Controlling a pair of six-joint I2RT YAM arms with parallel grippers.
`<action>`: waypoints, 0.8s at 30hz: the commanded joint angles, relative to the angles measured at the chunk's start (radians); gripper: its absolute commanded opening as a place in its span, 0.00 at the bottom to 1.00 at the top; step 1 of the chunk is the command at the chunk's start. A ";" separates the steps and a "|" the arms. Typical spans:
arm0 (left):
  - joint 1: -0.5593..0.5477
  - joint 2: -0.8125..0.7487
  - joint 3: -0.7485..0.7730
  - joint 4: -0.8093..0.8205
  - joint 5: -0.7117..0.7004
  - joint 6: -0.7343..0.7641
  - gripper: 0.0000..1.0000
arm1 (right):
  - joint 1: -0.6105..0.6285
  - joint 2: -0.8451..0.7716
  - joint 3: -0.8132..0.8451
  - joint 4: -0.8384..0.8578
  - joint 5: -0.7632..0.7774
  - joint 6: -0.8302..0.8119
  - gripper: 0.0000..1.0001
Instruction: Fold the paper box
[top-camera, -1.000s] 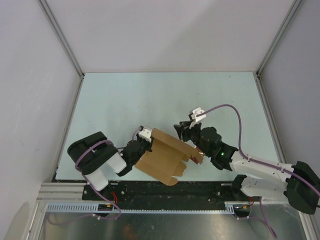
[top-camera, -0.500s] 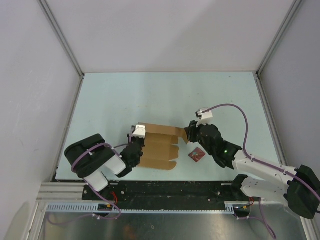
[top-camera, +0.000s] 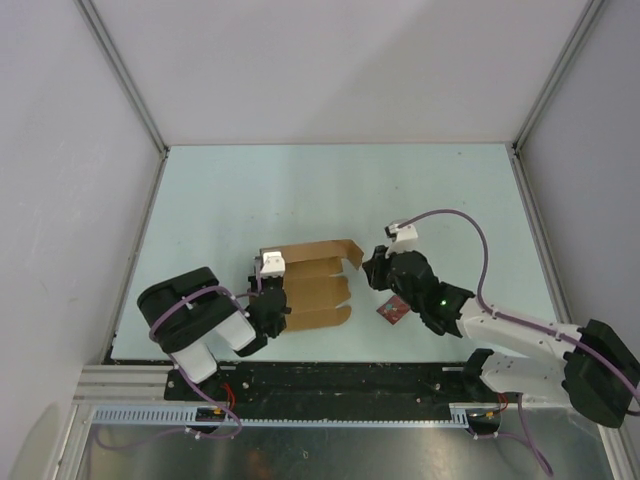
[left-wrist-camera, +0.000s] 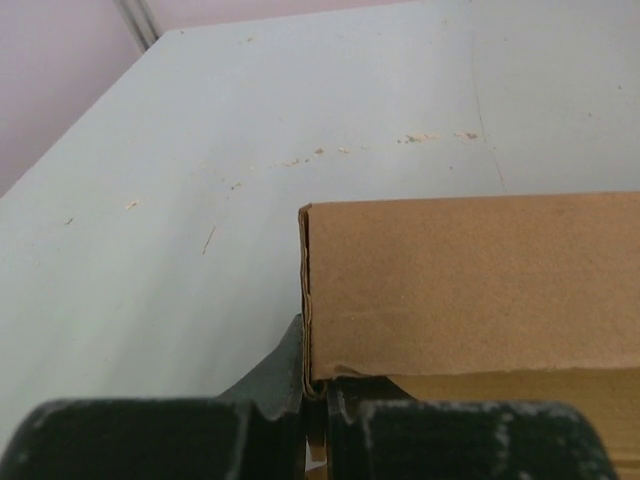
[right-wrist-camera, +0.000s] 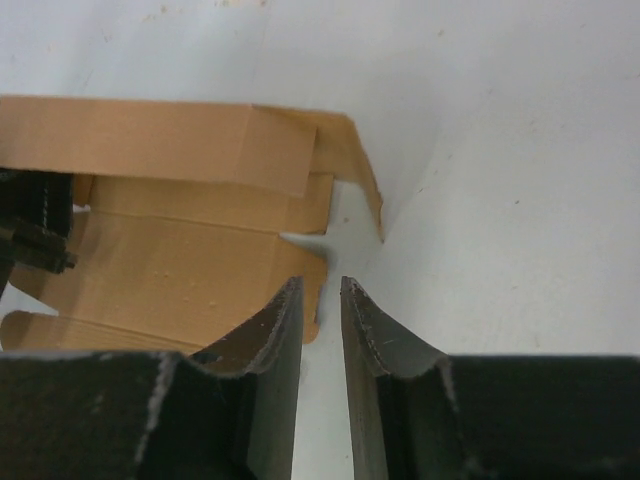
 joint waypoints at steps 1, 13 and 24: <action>-0.023 0.024 0.008 0.349 -0.122 -0.048 0.00 | 0.026 0.059 0.033 0.056 -0.027 0.060 0.29; -0.030 0.039 -0.064 0.350 -0.056 -0.196 0.00 | -0.022 0.292 0.033 0.264 -0.083 0.120 0.35; -0.032 0.053 -0.087 0.350 -0.030 -0.255 0.00 | -0.080 0.482 0.033 0.474 -0.208 0.125 0.35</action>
